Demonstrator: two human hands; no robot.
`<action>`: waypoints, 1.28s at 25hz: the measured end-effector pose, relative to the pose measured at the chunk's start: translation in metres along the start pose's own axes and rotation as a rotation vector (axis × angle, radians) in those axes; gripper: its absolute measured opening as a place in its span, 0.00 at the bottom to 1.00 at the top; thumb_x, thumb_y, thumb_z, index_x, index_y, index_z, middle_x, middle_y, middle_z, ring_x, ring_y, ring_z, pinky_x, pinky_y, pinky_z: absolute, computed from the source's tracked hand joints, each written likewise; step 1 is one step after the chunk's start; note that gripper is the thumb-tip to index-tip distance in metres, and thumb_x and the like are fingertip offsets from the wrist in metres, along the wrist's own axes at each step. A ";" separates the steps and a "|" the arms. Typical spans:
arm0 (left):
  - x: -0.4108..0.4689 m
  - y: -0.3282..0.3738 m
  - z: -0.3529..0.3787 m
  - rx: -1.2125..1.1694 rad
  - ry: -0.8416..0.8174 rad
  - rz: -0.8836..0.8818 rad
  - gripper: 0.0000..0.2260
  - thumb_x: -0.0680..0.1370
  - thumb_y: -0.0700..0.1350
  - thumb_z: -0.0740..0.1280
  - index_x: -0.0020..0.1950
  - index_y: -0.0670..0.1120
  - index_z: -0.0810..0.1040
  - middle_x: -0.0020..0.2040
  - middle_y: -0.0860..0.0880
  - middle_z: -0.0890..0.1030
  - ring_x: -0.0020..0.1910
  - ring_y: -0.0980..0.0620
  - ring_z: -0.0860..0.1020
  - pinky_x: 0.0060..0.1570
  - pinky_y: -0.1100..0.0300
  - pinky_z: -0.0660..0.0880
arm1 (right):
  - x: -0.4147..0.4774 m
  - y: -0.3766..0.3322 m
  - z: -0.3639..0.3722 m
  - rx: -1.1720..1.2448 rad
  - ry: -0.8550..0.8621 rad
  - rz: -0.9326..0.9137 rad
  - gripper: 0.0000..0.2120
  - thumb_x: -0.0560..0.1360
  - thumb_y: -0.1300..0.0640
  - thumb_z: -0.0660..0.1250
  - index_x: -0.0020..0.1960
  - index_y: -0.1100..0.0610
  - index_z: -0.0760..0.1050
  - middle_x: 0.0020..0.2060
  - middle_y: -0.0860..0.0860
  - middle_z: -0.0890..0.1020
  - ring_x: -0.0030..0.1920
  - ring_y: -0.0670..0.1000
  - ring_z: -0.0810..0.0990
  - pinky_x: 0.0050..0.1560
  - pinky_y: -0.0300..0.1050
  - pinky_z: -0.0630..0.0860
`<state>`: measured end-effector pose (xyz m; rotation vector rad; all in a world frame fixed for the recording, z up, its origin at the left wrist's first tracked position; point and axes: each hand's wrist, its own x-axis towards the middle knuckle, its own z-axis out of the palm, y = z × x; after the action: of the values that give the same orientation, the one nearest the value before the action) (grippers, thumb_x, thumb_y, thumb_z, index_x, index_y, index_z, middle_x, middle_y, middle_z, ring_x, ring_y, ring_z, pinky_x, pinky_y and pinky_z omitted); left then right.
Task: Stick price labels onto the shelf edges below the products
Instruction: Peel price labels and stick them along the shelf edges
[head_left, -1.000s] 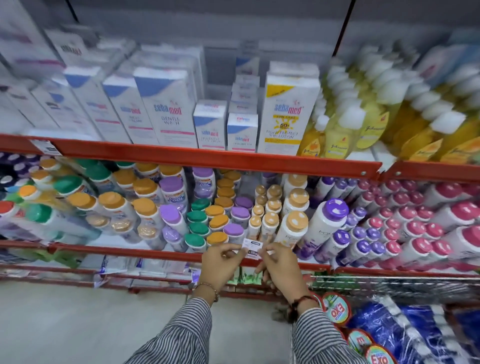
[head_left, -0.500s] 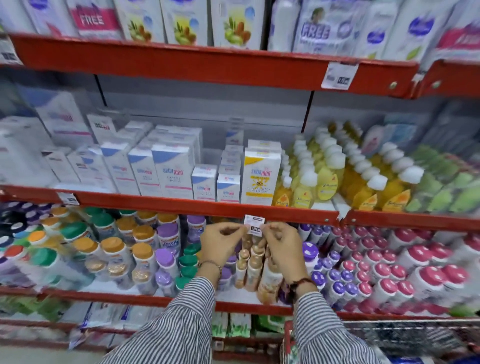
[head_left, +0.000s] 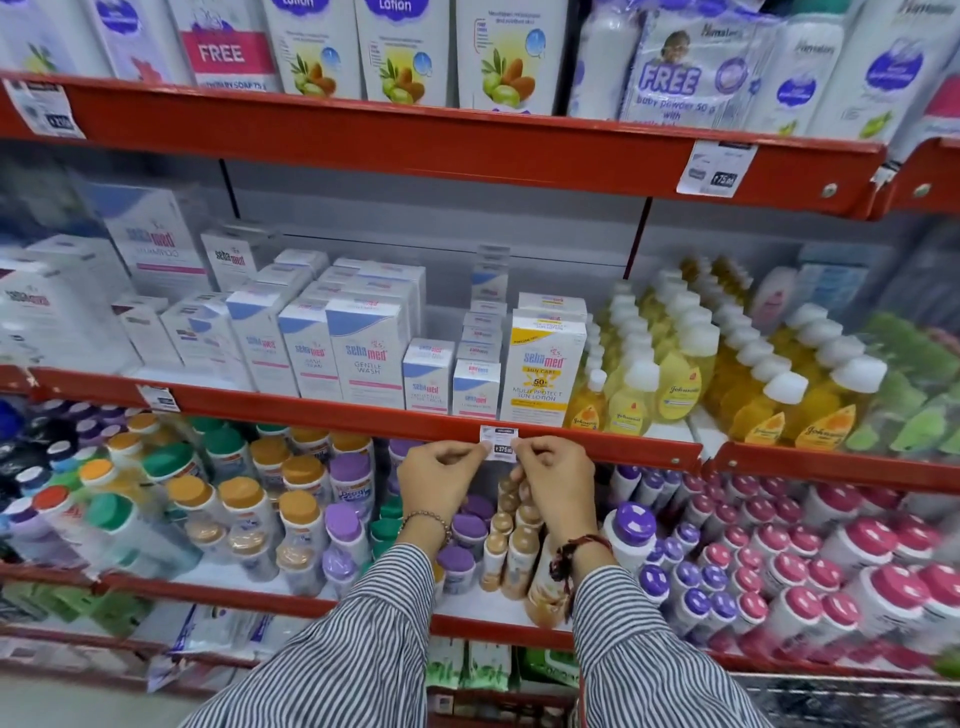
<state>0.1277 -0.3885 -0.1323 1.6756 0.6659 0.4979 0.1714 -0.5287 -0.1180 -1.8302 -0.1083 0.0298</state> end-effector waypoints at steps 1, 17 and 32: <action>0.000 0.001 -0.001 0.005 0.006 0.011 0.09 0.70 0.53 0.81 0.44 0.48 0.91 0.31 0.57 0.86 0.30 0.60 0.82 0.41 0.58 0.82 | 0.000 -0.001 0.001 -0.008 0.005 -0.010 0.09 0.80 0.54 0.72 0.44 0.57 0.85 0.25 0.47 0.84 0.20 0.42 0.76 0.23 0.37 0.73; 0.007 0.001 -0.024 0.054 0.116 0.132 0.10 0.73 0.54 0.79 0.45 0.49 0.91 0.33 0.56 0.85 0.32 0.59 0.82 0.31 0.74 0.74 | -0.010 -0.006 0.032 -0.113 0.145 -0.083 0.10 0.76 0.43 0.74 0.42 0.48 0.85 0.29 0.44 0.86 0.28 0.46 0.83 0.34 0.54 0.85; 0.008 -0.001 -0.026 0.041 0.149 0.067 0.13 0.69 0.60 0.80 0.40 0.51 0.86 0.33 0.52 0.87 0.28 0.55 0.85 0.33 0.51 0.86 | -0.008 -0.005 0.031 -0.172 0.175 -0.015 0.12 0.70 0.41 0.79 0.39 0.49 0.86 0.28 0.42 0.87 0.29 0.45 0.86 0.37 0.53 0.87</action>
<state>0.1167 -0.3642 -0.1284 1.7149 0.7345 0.6656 0.1608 -0.4979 -0.1213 -1.9943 -0.0016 -0.1544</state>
